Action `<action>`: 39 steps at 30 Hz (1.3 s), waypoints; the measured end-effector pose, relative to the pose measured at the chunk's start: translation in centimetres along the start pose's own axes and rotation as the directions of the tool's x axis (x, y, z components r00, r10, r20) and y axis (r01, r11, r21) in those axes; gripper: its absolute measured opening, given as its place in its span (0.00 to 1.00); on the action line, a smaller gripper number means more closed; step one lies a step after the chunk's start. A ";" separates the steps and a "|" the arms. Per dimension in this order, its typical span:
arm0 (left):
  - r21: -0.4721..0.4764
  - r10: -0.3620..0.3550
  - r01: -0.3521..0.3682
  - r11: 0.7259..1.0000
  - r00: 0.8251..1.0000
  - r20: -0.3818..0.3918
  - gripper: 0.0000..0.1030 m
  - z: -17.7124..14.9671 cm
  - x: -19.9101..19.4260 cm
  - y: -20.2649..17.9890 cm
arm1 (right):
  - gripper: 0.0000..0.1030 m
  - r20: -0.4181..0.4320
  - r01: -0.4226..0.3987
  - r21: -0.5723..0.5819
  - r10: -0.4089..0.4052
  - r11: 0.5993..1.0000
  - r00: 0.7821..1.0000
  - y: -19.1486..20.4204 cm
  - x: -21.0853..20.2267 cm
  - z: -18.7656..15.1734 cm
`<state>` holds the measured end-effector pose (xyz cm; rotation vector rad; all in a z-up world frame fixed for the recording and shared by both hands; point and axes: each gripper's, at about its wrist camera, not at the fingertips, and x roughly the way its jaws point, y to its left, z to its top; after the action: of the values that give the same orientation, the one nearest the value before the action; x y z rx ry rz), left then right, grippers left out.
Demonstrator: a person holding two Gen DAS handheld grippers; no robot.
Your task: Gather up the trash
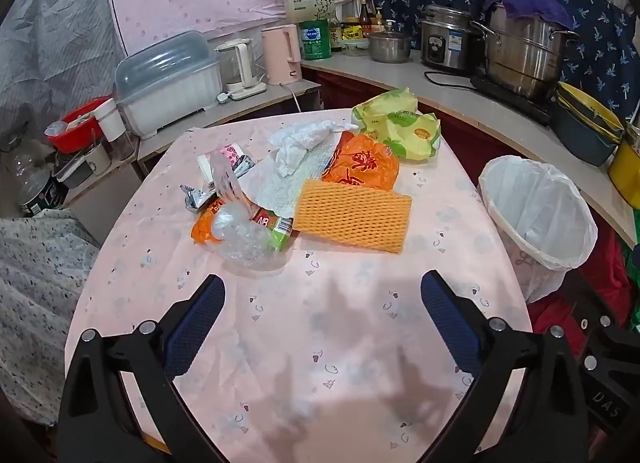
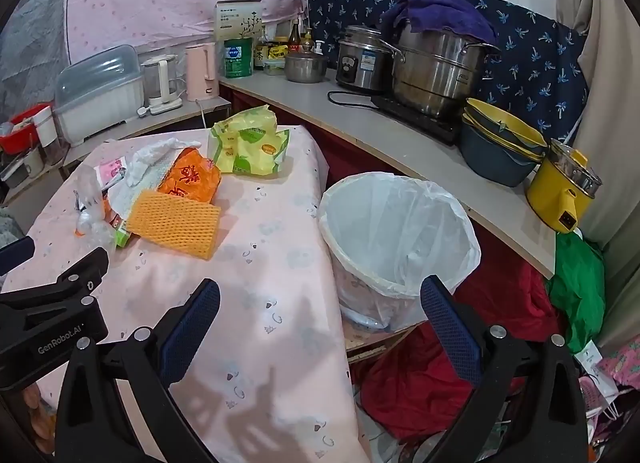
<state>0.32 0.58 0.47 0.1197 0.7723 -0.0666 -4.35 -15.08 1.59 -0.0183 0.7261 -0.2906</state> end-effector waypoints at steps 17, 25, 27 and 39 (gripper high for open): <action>0.004 0.004 -0.004 1.000 1.000 -0.011 0.91 0.3 0.3 -0.4 | 0.93 -0.013 0.013 0.002 -0.013 1.000 1.000 -0.7 0.5 0.5; 0.004 0.010 -0.010 1.000 1.000 -0.012 0.91 0.4 0.4 -0.3 | 0.93 -0.013 0.013 0.003 -0.013 1.000 1.000 -0.8 0.6 0.5; 0.005 0.011 -0.011 1.000 1.000 -0.010 0.91 0.4 0.4 -0.3 | 0.93 -0.013 0.012 0.003 -0.012 1.000 1.000 -0.8 0.6 0.5; 0.009 0.006 -0.006 1.000 1.000 -0.013 0.91 1.1 0.6 -0.6 | 0.93 -0.014 0.012 0.003 -0.012 1.000 1.000 -0.9 0.6 0.6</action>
<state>1.38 -0.20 0.78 0.1314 0.7850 -0.0640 -3.72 -16.12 1.74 -0.0182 0.7397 -0.3036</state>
